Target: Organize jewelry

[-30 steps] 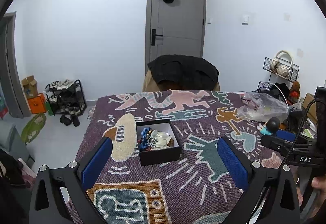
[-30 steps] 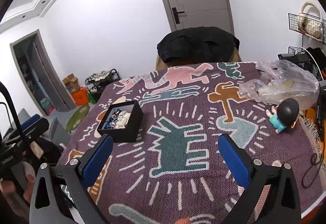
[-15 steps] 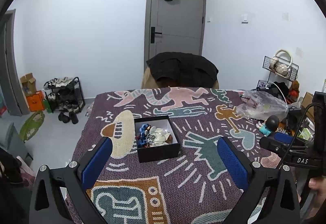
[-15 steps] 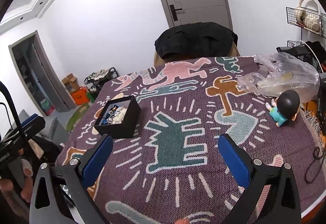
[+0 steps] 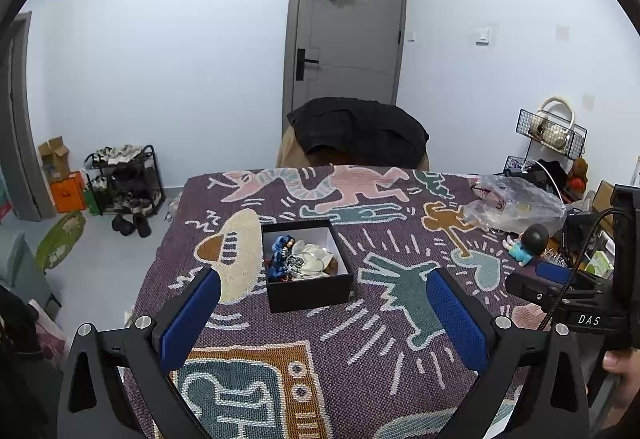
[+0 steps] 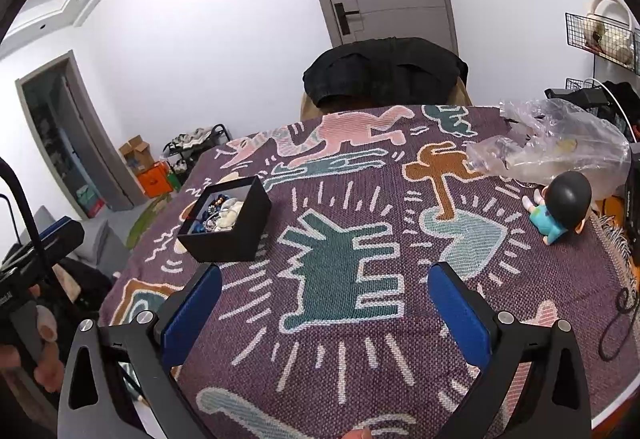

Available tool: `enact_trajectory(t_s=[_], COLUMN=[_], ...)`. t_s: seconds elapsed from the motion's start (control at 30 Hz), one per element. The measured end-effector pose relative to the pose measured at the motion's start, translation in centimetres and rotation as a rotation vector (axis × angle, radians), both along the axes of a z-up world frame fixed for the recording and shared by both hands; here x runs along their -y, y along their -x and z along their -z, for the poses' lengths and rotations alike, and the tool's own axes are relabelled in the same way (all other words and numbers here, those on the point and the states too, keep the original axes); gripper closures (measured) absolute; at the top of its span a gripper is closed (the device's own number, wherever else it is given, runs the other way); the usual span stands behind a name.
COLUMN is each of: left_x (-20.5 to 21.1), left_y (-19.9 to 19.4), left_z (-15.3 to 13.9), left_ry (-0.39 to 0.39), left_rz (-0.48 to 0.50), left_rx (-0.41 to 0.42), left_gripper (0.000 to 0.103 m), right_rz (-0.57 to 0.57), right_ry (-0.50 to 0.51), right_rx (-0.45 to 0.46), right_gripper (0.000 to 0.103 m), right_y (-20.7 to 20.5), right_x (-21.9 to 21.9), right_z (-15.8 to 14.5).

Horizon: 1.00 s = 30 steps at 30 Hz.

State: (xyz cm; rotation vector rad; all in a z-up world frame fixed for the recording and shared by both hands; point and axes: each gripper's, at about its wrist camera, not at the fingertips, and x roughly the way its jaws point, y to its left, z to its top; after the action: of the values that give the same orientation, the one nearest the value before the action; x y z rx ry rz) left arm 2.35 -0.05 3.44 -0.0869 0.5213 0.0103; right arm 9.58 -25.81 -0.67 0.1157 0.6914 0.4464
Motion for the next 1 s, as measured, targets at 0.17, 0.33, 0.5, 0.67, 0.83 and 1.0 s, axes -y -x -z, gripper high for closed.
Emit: enact_trajectory(t_s=[0.17,0.33,0.5,0.67,0.83,1.0], left_x=[-0.1,-0.3,-0.5,-0.4,-0.2,-0.2], left_y=[-0.1,-0.1,-0.1,-0.1,0.0,0.0], left_z=[0.1,0.2,0.3,0.3,0.4,0.4], left_ry=[0.007,0.026,0.029,0.028,0.022,0.023], left_rz=[-0.005,-0.010,-0.016,-0.011,-0.006,-0.004], left_rx=[0.000,-0.004,-0.008,-0.010,-0.010,-0.010], left_gripper=[0.000,0.000,0.000,0.000,0.000,0.000], right_rz=[-0.005,0.010,0.027,0.030,0.031,0.031], right_ry=[-0.009,-0.033,-0.059,-0.055,-0.050,-0.053], right_rx=[-0.019,-0.018,-0.013,-0.004,-0.007,0.002], right_gripper=[0.000,0.000,0.000,0.000,0.000,0.000], right_y=[-0.1,-0.1,-0.2,-0.1,-0.2,-0.1], right_x=[0.1,0.7,1.4,1.5,1.4,1.5], right_z=[0.2,0.0,-0.1,-0.3,-0.2,-0.3])
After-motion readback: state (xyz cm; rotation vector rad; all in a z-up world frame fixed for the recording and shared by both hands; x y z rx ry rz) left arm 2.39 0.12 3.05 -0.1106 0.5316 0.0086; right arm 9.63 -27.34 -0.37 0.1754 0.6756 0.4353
